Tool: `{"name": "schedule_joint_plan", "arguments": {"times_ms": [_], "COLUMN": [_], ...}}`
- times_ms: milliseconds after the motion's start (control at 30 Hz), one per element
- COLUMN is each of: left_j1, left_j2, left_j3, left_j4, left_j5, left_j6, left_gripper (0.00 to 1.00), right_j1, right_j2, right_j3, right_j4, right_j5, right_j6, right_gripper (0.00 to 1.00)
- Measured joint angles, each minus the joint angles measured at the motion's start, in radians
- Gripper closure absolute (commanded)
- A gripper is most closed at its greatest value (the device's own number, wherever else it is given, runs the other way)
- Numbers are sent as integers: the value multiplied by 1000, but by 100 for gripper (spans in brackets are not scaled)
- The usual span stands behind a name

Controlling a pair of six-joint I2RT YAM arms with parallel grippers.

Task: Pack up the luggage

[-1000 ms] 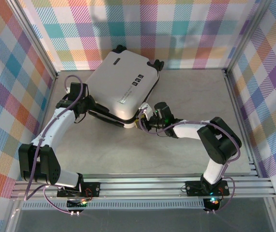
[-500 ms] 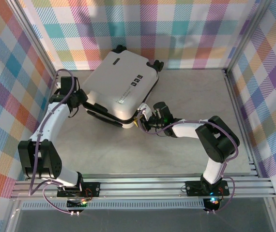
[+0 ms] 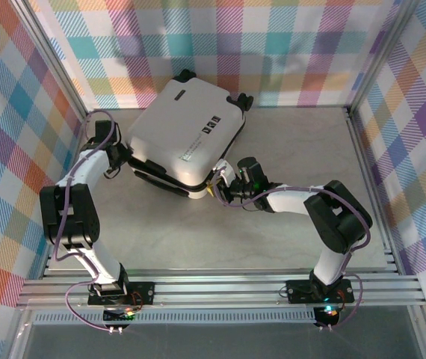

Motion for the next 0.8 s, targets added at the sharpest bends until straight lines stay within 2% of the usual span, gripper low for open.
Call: {"name": "schedule_joint_plan", "arguments": {"times_ms": [200,400,500,600,800], "left_j1": [8,14,15,15,15], "left_j2": [39,63,63,62,61], "left_j3": [32,31,21,14,8], "left_j4": [13,65,79,92,102], "left_j5": [8,11,11,11,11], "left_j6": [-4,-23,-23,-23,-23], "left_gripper": [46,46,47,47,47], "right_j1": [0,0,2,2,7], "right_j2": [0,0,0,-7,-50], "right_j3": [0,13,13,-1,-62], "right_j4": [-5,-38,-51,-46,-42], "right_j5": [-37,-50,-42,-2,81], "right_j6": [21,44,53,61,71], "right_gripper": [100,75,66,61,58]}}
